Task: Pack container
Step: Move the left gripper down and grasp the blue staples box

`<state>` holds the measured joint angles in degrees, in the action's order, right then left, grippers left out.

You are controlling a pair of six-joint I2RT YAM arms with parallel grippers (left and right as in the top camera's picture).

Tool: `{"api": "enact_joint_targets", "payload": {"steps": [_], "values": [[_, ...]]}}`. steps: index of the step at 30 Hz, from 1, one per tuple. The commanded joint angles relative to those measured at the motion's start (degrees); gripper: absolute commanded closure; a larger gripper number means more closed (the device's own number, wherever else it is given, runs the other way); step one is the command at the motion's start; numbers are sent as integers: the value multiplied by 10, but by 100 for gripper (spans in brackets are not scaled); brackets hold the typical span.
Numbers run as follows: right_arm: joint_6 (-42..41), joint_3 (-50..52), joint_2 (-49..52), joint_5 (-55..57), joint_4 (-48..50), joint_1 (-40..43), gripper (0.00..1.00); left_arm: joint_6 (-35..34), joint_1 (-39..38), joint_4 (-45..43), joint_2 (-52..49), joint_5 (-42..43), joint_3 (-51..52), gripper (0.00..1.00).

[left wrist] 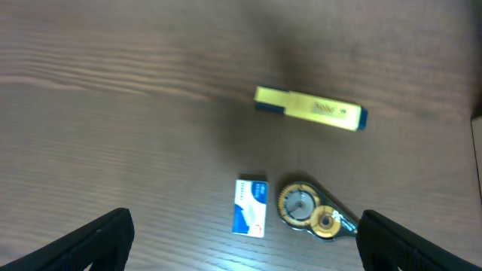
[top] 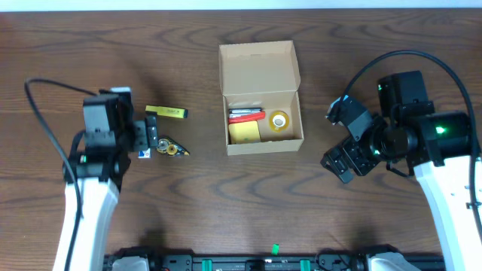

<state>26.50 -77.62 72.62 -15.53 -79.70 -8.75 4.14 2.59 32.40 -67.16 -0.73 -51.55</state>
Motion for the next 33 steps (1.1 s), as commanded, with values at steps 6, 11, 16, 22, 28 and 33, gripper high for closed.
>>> {"api": "enact_joint_targets", "payload": {"steps": [6,11,16,22,28,33], "values": [[6,-2,-5,-1,0,4,1,10,4,-9,-115,31,-10,5],[6,-2,-5,-1,0,4,1,10,4,3,-160,31,-11,5],[6,-2,-5,-1,0,4,1,10,5,30,-181,-27,-10,5],[6,-2,-5,-1,0,4,1,19,20,19,-200,-24,-10,5],[6,-2,-5,-2,0,4,1,71,70,-7,-210,44,-10,5],[6,-2,-5,-1,0,4,1,88,71,-18,-235,44,-10,5]]}}
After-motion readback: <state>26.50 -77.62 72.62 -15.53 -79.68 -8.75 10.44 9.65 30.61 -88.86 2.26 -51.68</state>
